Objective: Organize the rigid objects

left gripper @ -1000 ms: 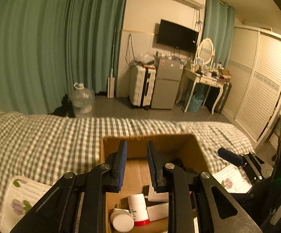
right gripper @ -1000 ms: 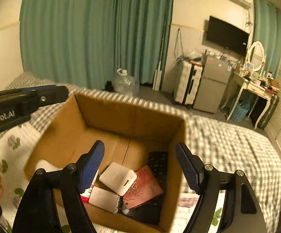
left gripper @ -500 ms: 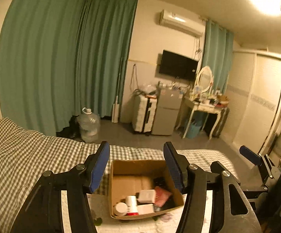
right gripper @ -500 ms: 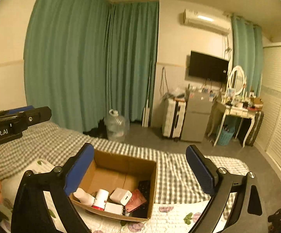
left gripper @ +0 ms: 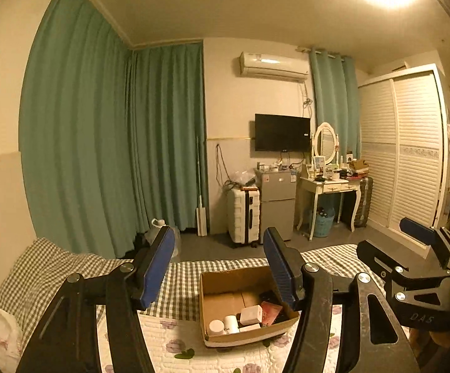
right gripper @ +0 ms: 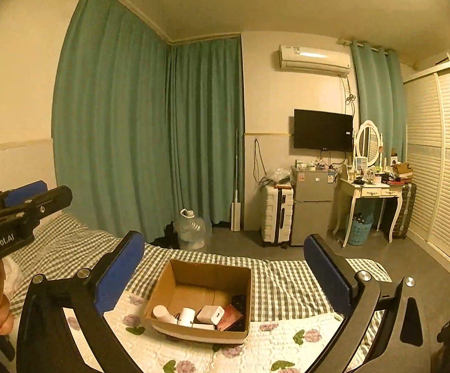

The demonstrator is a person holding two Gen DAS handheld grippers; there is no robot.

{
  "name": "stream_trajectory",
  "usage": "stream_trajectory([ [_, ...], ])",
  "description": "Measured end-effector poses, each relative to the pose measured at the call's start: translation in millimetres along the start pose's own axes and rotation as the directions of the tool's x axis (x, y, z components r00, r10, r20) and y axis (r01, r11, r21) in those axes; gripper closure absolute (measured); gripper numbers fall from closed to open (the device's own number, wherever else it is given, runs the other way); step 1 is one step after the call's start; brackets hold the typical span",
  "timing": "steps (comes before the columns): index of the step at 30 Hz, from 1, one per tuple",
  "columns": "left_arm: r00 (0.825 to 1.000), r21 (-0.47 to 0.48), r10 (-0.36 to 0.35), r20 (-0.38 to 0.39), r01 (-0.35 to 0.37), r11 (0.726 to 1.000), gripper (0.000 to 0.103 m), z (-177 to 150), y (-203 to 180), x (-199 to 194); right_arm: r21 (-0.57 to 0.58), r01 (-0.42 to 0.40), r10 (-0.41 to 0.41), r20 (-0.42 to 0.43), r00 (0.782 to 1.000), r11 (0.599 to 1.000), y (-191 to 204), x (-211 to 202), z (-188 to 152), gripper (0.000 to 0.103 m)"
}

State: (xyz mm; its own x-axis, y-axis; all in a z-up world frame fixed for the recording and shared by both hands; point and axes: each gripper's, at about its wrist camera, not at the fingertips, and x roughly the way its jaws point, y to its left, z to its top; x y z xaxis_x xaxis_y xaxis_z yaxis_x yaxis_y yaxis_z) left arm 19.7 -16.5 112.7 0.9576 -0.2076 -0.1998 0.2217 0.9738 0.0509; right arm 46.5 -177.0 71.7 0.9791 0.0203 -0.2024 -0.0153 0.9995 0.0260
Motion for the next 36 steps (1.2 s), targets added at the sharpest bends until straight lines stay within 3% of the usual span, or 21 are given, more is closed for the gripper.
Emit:
stream_trajectory([
  [9,1.0,-0.017,-0.007,-0.012,0.006,1.0,0.04,-53,-8,-7,-0.019,0.007,-0.007,-0.024,1.0,1.0,12,-32,-40,0.0],
  [22,0.991,-0.069,0.016,-0.134,-0.026,0.997,0.04,-124,4,30,0.008,0.015,-0.014,-0.15,0.989,1.0,2,6,-107,0.0],
  [36,0.983,-0.07,0.037,-0.181,-0.05,0.996,0.04,-143,2,46,0.008,0.033,-0.031,-0.214,0.976,0.999,-2,43,-132,0.0],
])
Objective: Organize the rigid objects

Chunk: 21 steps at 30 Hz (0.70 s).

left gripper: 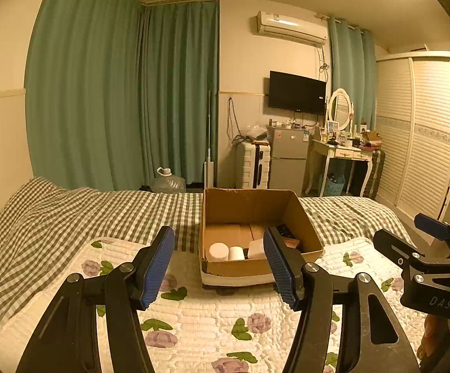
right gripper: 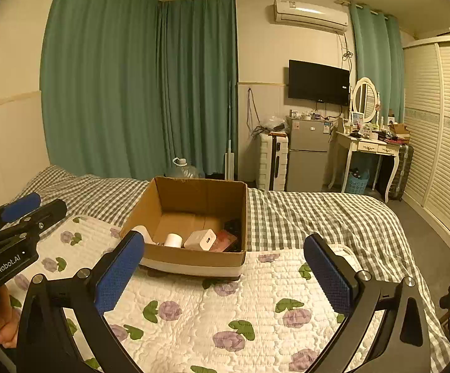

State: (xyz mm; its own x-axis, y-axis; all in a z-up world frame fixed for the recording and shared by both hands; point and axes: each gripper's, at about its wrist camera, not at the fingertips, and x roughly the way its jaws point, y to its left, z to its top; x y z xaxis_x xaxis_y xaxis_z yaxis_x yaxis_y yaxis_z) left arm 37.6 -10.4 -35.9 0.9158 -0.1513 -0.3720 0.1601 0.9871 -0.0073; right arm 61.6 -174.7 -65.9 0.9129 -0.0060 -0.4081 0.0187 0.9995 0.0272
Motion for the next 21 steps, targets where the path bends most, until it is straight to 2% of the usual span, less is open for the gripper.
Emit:
stream_trajectory([
  [21,1.0,-0.028,0.003,-0.014,-0.003,1.0,0.04,0.5,9.0,-3.3,-0.012,-0.003,0.003,-0.012,1.0,1.0,9.5,-1.4,-6.2,0.0],
])
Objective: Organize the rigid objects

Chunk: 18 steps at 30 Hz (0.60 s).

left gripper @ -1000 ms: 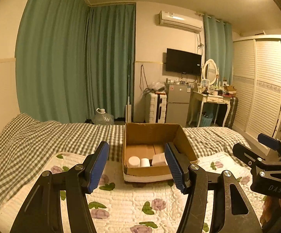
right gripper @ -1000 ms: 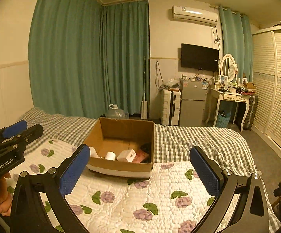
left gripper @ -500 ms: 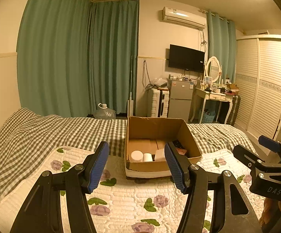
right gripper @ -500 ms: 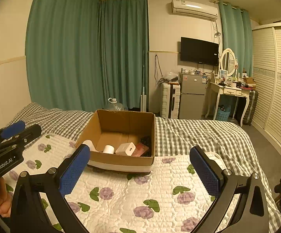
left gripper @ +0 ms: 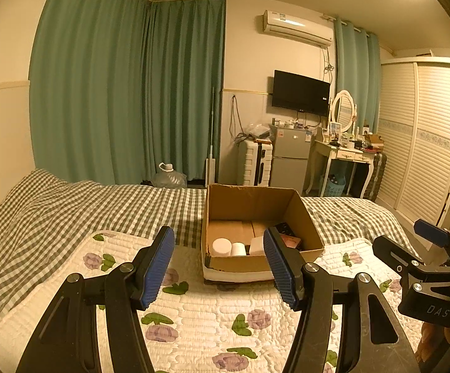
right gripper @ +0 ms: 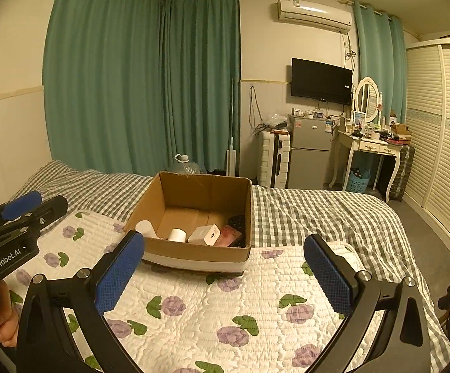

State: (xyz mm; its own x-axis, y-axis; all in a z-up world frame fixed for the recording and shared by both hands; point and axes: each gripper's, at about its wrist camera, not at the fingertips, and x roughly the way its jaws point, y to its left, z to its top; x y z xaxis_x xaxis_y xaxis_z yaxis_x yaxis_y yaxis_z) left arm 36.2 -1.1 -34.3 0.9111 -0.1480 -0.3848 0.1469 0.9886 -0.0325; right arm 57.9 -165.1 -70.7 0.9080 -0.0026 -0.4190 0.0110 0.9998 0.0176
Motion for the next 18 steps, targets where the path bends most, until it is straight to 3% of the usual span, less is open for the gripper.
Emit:
stream_trajectory([
  [18,1.0,0.009,0.0,-0.017,0.0,1.0,0.04,-4.0,-6.2,1.6,0.005,0.002,-0.002,-0.009,1.0,1.0,-0.5,-0.2,-2.9,0.0],
])
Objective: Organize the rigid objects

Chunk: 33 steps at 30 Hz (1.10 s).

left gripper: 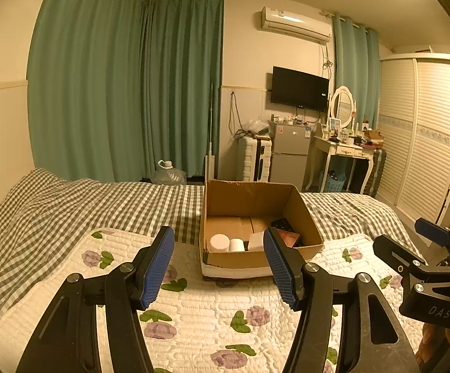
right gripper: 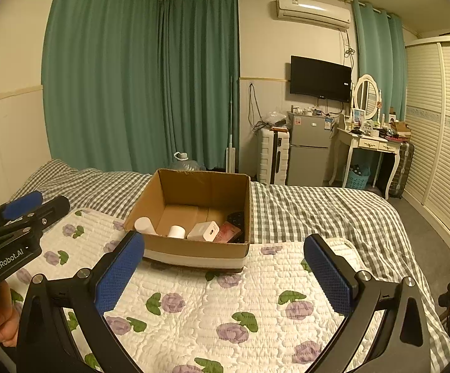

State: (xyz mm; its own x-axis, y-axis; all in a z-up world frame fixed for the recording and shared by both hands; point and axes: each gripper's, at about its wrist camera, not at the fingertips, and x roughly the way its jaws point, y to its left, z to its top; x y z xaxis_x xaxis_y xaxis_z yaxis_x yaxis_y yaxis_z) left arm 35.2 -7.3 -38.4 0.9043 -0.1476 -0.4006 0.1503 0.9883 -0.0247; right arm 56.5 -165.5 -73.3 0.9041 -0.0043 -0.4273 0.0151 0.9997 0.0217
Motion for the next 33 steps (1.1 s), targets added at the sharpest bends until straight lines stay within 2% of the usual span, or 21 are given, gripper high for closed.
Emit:
stream_trajectory([
  [33,1.0,0.0,0.002,0.0,-0.002,1.0,0.04,-1.8,3.3,0.2,0.003,-0.005,0.005,-0.01,1.0,1.0,0.7,0.7,-6.0,0.0],
])
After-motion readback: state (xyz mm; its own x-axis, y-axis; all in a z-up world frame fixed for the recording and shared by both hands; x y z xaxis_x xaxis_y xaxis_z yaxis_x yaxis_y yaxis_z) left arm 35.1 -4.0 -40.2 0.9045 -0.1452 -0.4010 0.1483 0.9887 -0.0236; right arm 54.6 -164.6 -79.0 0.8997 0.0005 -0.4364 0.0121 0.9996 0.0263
